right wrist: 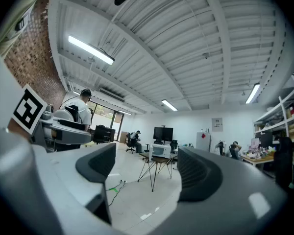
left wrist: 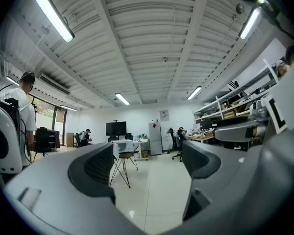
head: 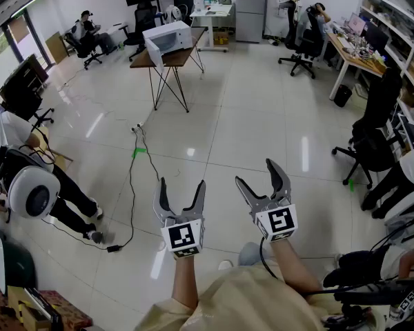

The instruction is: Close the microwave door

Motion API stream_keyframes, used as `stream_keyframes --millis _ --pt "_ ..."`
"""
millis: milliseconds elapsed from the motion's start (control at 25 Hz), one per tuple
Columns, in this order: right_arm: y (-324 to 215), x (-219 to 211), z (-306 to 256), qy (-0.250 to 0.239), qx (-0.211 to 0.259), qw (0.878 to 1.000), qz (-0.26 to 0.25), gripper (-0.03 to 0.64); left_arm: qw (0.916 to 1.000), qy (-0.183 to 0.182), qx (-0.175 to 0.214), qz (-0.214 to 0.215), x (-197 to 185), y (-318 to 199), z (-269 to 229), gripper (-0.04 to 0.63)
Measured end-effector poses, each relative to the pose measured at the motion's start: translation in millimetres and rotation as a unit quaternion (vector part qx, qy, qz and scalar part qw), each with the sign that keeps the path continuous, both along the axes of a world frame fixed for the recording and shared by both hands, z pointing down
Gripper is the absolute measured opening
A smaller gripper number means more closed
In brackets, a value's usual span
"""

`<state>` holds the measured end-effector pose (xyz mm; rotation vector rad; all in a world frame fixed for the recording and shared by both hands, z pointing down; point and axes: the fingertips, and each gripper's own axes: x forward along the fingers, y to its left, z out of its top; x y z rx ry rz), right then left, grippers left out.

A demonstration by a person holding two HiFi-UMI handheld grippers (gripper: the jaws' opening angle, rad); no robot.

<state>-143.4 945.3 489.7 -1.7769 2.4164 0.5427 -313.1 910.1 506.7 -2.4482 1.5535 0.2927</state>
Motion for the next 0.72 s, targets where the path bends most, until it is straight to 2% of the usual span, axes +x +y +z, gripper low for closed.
stream_keyframes --millis 160,320,400,520,640,720 --pt "-36 0 12 -0.011 -0.013 1.0 0.003 0.382 1.0 -0.003 0.0 0.003 -7 -31 4 0.44" --pt "-95 12 32 -0.025 -0.012 1.0 -0.013 0.379 0.9999 -0.013 -0.005 0.0 9 -81 23 0.439" --pt "-133 22 38 -0.03 -0.01 0.999 -0.026 0.377 0.9994 -0.025 -0.023 -0.006 25 -113 31 0.439" --pt "-184 49 36 -0.033 -0.005 0.998 -0.044 0.377 0.9994 -0.023 -0.021 -0.015 55 -161 27 0.439" --pt "-228 90 23 -0.043 0.005 0.998 -0.051 0.376 0.9996 -0.017 0.014 -0.015 96 -204 9 0.436" --pt "-254 117 15 -0.045 0.014 0.997 -0.057 0.376 0.9992 -0.026 0.018 -0.025 123 -225 4 0.431"
